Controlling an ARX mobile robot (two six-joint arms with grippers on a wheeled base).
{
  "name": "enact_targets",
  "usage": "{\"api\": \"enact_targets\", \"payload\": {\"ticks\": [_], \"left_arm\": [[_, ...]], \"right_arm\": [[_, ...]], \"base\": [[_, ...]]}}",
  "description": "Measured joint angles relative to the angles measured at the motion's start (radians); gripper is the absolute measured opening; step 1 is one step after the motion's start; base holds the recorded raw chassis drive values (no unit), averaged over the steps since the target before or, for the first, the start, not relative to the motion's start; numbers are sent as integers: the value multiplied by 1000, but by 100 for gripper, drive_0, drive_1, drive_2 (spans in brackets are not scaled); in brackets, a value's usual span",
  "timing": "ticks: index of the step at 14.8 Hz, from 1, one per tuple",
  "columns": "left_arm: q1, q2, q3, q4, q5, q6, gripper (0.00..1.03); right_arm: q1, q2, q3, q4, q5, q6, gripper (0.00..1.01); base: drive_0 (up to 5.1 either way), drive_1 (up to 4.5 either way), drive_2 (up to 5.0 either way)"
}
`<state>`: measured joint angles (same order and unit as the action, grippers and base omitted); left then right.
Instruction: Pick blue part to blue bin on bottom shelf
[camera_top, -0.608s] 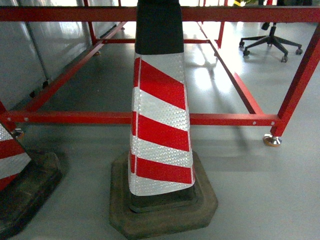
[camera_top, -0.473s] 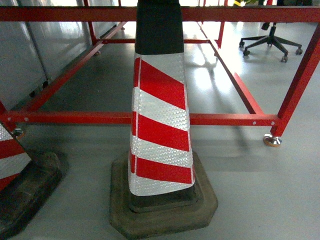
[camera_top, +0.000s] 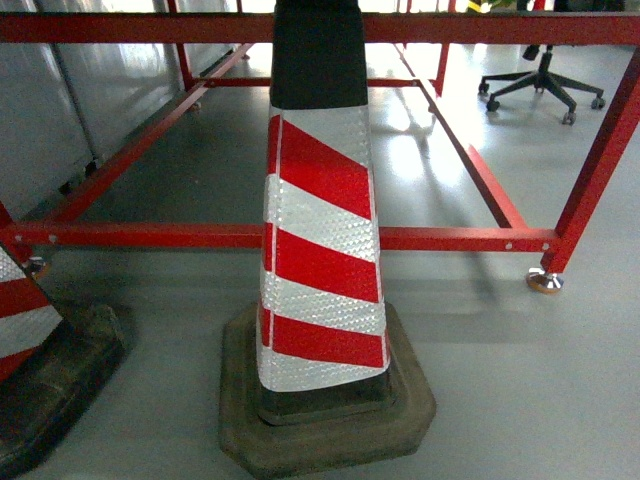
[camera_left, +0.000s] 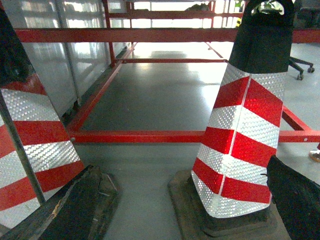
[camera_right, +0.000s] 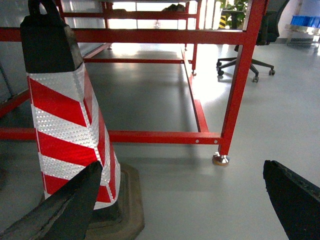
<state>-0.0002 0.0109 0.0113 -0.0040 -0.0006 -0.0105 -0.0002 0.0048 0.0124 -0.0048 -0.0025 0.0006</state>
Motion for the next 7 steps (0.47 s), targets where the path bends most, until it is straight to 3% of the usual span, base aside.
{"api": "enact_targets", "payload": {"ticks": [7], "left_arm": [[0, 0, 0, 0, 0, 0, 98]], "right_arm": [[0, 0, 0, 0, 0, 0, 98]], "base": [[0, 0, 0]]}}
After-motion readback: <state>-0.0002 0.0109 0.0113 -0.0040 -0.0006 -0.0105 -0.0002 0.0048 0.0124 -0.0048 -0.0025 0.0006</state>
